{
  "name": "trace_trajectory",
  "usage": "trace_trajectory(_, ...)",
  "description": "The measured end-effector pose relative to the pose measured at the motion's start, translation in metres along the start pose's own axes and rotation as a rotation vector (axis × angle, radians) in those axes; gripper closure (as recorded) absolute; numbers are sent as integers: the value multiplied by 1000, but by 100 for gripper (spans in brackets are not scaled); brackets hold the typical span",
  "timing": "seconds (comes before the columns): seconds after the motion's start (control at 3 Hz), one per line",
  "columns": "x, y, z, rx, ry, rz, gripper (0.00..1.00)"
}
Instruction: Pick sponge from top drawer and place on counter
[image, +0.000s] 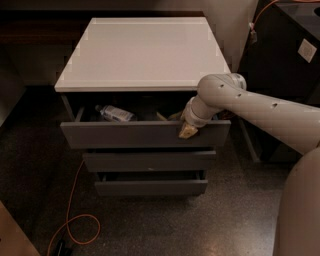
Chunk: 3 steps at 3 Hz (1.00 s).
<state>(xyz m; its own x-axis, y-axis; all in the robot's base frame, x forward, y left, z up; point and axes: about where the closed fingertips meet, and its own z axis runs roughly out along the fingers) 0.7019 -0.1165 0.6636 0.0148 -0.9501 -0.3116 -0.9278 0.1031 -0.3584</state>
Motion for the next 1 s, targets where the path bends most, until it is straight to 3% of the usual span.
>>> trace_trajectory(0.33, 0, 0, 0, 0, 0, 0, 59)
trace_trajectory(0.67, -8, 23, -10, -7, -7, 0, 30)
trace_trajectory(1.0, -8, 23, -10, -7, -7, 0, 6)
